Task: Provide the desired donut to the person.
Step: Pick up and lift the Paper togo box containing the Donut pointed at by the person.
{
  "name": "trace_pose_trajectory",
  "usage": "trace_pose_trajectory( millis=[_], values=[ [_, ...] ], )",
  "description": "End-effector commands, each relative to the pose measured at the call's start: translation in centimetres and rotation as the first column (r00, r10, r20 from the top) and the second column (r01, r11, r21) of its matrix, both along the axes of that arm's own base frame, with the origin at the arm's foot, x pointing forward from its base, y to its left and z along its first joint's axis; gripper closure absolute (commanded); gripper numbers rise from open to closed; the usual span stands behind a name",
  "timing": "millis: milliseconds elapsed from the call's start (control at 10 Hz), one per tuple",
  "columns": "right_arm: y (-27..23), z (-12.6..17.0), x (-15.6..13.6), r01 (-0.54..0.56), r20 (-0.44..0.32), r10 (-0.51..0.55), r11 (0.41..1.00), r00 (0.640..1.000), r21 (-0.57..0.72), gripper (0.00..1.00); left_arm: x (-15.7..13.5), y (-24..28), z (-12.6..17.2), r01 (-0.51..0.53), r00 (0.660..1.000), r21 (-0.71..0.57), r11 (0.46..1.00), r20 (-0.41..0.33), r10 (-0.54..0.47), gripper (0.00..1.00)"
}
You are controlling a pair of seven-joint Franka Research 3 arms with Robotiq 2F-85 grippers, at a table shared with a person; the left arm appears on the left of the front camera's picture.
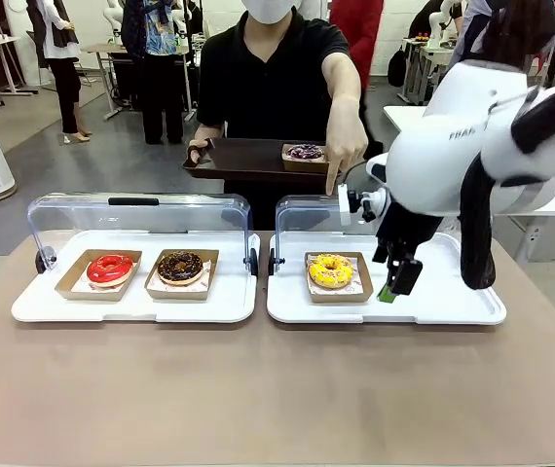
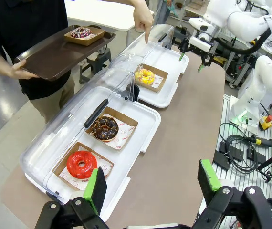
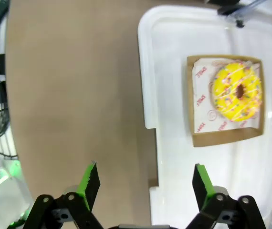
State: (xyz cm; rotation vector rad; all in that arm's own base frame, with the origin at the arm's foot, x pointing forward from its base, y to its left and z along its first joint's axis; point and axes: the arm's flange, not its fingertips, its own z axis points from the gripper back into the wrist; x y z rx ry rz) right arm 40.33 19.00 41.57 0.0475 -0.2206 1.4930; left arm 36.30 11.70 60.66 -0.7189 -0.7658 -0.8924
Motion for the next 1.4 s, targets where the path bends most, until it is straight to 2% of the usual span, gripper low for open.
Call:
trace_pose_trajectory(
  millis=[0, 300, 500, 700, 800, 1300],
  values=[
    [0.7, -2.8, 1.4, 0.036, -0.014, -0.037, 0.999, 0.999, -0.016, 0.00, -0.1, 0.1, 0.2, 0.002, 1.000, -0.010, 1.000, 0.000, -0.002, 0.00],
    [1.1, -4.7, 4.1, -0.007, -0.059, 0.007, 1.000, 0.998, 0.006, 0.00, -0.1, 0.1, 0.2, 0.002, 1.000, -0.010, 1.000, 0.000, -0.002, 0.00],
    [1.2, -5.6, 5.5, -0.018, -0.080, 0.016, 1.000, 0.997, -0.023, 0.00, -0.1, 0.1, 0.2, 0.002, 1.000, -0.010, 1.000, 0.000, -0.002, 0.00],
    [1.5, -4.9, 6.0, 0.001, -0.076, -0.004, 0.999, 0.997, -0.040, 0.00, -0.1, 0.1, 0.2, 0.002, 1.000, -0.010, 1.000, 0.000, -0.002, 0.00],
    [1.4, -5.8, 5.1, 0.005, -0.077, -0.005, 1.000, 0.997, -0.001, 0.00, -0.1, 0.1, 0.2, 0.002, 1.000, -0.010, 1.000, 0.000, -0.002, 0.00],
    [1.4, -5.8, 5.1, 0.005, -0.077, -0.005, 1.000, 0.997, -0.001, 0.00, -0.1, 0.1, 0.2, 0.002, 1.000, -0.010, 1.000, 0.000, -0.002, 0.00]
  ],
)
